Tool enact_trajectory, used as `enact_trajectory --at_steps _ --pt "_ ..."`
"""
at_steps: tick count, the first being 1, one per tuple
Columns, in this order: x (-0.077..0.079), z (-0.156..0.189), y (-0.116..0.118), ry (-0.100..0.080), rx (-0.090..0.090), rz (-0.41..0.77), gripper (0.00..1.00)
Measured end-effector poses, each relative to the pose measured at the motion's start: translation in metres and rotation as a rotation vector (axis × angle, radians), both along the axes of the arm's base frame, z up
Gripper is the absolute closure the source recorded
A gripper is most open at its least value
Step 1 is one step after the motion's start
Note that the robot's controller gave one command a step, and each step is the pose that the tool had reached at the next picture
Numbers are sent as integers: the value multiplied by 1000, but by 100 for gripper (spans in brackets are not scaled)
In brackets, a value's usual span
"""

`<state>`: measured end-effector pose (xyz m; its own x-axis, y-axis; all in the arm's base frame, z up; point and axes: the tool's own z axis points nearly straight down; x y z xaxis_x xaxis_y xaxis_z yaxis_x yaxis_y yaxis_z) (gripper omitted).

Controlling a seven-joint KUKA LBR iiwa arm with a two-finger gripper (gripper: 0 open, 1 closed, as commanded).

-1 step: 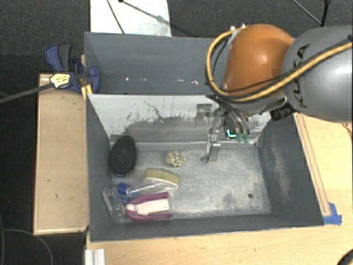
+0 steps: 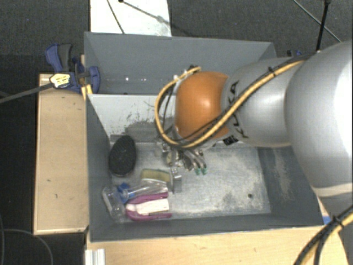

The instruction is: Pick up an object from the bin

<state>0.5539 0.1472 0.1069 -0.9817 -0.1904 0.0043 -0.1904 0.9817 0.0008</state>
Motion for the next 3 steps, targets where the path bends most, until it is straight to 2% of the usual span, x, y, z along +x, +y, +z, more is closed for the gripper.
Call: enact_trajectory --at_steps 1,2,3 --pt "-16 -35 8 -2 -2 2 0" --pt "-15 -34 9 -5 0 -3 100" --pt "-15 -34 9 -5 1 -4 100"
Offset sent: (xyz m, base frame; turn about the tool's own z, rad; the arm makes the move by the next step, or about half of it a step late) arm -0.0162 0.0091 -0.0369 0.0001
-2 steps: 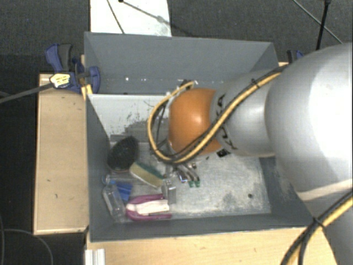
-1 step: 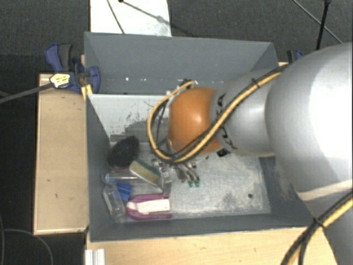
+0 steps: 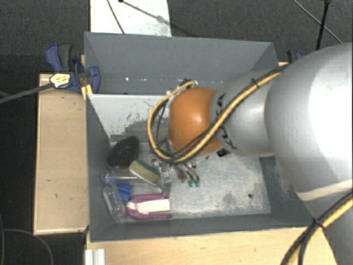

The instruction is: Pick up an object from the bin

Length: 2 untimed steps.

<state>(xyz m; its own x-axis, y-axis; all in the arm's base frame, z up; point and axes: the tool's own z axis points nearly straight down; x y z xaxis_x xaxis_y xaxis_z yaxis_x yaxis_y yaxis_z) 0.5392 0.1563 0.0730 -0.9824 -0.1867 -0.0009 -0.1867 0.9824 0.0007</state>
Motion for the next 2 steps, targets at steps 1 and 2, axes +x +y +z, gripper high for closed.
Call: enact_trajectory --at_steps 1,2 --pt "8 104 -5 -10 2 2 100" --pt "14 179 4 -11 2 10 100"
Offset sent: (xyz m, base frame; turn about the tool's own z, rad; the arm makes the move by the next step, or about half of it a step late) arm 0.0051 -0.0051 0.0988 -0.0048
